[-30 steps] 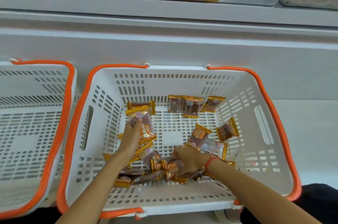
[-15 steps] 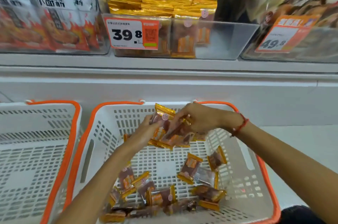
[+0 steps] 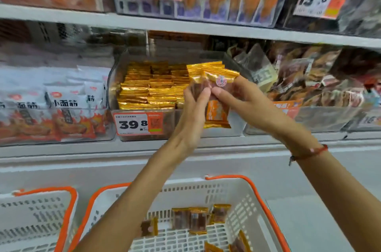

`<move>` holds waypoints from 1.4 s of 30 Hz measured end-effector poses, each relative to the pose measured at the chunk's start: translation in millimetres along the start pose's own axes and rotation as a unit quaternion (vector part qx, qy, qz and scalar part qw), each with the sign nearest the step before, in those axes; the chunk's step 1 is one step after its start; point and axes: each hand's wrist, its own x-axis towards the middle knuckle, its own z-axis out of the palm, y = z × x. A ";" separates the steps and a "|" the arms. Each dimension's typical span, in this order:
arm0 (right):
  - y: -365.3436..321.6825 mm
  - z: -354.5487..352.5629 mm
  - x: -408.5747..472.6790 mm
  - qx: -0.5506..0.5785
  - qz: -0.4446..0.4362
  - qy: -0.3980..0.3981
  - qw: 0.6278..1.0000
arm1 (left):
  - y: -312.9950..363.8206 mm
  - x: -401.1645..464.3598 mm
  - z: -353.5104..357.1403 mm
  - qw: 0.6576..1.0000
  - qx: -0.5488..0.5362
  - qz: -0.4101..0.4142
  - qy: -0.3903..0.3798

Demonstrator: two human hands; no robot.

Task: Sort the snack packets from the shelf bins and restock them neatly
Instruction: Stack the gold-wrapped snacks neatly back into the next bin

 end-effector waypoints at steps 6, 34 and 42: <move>34.8 -38.6 38.3 -0.160 -0.049 0.039 0.985 | 10.2 69.0 -12.0 0.927 0.368 0.026 -0.066; 62.3 3.7 52.0 -0.339 0.155 -0.092 0.923 | -6.5 18.9 -59.7 0.771 0.598 0.213 0.051; 104.5 86.5 -94.2 -0.242 -0.081 0.252 0.933 | -119.1 -119.7 -102.2 0.852 0.471 0.141 0.183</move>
